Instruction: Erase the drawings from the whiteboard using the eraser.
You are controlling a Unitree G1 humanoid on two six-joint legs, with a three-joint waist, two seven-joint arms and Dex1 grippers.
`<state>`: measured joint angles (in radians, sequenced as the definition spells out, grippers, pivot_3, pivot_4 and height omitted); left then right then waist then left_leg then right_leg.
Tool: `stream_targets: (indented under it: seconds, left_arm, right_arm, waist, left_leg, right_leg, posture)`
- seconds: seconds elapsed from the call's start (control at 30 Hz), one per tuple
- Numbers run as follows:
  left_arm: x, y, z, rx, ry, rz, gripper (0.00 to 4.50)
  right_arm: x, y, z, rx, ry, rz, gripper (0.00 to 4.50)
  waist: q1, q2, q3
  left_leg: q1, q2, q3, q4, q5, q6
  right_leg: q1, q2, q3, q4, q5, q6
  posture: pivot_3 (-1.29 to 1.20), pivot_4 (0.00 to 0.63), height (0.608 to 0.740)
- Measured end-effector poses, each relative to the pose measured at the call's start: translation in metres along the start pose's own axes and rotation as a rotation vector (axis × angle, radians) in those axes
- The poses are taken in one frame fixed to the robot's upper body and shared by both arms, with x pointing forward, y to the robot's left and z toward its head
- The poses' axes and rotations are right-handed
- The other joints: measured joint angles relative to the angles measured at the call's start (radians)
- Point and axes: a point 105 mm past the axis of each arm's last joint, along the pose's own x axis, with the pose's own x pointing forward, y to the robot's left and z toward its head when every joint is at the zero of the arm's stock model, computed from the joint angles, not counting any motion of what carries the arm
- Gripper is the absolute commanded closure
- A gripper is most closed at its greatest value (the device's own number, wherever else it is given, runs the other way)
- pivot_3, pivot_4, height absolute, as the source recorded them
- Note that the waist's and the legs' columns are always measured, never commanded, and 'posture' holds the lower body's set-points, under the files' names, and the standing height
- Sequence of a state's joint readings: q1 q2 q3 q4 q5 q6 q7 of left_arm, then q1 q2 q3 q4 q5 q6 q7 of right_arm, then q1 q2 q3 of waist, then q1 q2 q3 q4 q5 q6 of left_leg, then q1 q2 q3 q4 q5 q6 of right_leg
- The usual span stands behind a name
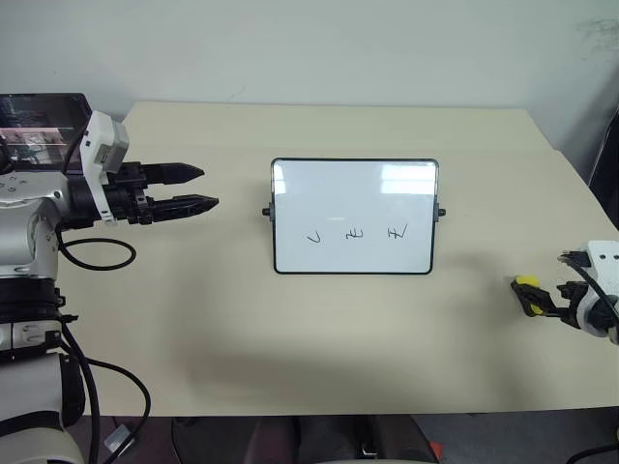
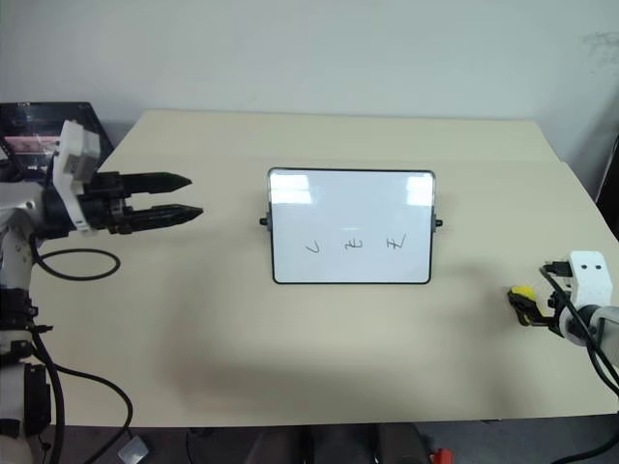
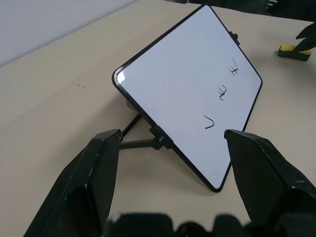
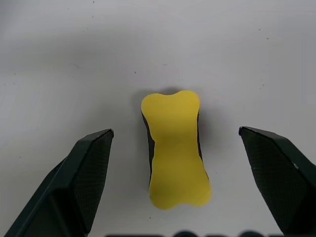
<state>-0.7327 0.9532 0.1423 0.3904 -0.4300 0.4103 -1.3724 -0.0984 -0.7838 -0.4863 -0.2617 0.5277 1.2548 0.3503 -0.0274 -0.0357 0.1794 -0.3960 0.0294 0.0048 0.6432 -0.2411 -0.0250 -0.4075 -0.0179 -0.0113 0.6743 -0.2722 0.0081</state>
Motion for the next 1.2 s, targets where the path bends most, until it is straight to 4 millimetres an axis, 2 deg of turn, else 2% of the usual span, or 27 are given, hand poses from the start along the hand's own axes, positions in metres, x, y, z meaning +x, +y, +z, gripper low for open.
stream_targets:
  seconds: [0.3,0.4,0.67,0.7,1.07,1.13,1.2]
  left_arm:
    - [0.0,0.001,-0.001,0.001,0.005,0.01,0.87]
    - [0.0,0.001,-0.001,0.002,0.007,0.011,0.87]
    - [0.0,0.001,-0.001,0.003,0.01,0.012,0.87]
    - [0.0,0.001,-0.001,0.004,0.011,0.012,0.87]
    - [0.0,0.002,-0.001,0.006,0.014,0.021,0.87]
    - [0.0,0.002,-0.001,0.007,0.015,0.022,0.87]
    - [0.0,0.002,-0.001,0.01,0.015,0.022,0.87]
  right_arm:
    - [0.005,-0.004,-0.004,-0.002,0.012,-0.015,0.03]
    - [0.008,-0.004,-0.007,-0.004,0.02,-0.018,0.54]
    - [0.016,0.004,-0.013,-0.017,0.037,0.004,3.29]
    - [0.016,0.004,-0.013,-0.016,0.034,0.003,3.41]
    - [0.016,0.003,-0.009,-0.036,0.017,-0.001,3.43]
    - [0.01,0.001,0.006,-0.072,-0.019,-0.011,3.43]
    - [-0.004,0.004,0.043,-0.126,-0.134,-0.015,3.43]
  waist:
    - [0.0,0.0,0.0]
    - [0.0,0.0,0.0]
    - [-0.001,0.0,0.0]
    - [-0.001,-0.001,0.0]
    - [-0.001,-0.002,-0.001]
    - [-0.002,0.0,0.0]
    - [-0.005,0.0,0.0]
  left_leg:
    - [0.0,0.0,0.0,0.0,0.0,0.0]
    - [0.0,0.0,0.0,0.0,0.0,0.0]
    - [0.0,0.0,0.0,0.001,0.0,0.0]
    - [0.0,0.0,0.0,0.001,0.0,0.0]
    - [0.001,0.0,0.0,0.002,0.0,0.0]
    - [0.001,0.0,0.0,0.002,0.0,0.0]
    - [0.002,0.0,0.0,0.002,0.0,0.0]
  right_leg:
    - [0.0,0.0,0.0,0.0,0.0,0.0]
    - [0.0,0.0,0.0,0.001,0.0,0.0]
    - [0.0,0.0,0.0,0.001,0.0,0.0]
    - [0.0,0.0,0.0,0.001,0.0,0.0]
    - [0.0,0.0,0.001,0.003,0.0,0.0]
    - [0.0,0.0,0.002,0.004,0.0,0.0]
    - [-0.001,0.0,0.003,0.004,0.0,0.0]
  posture:
    - [0.0,0.15,0.74]
    - [0.0,0.15,0.74]
    - [0.0,0.15,0.74]
    - [0.0,0.15,0.74]
    - [0.0,0.15,0.74]
    - [0.0,0.15,0.74]
    - [0.0,0.15,0.74]
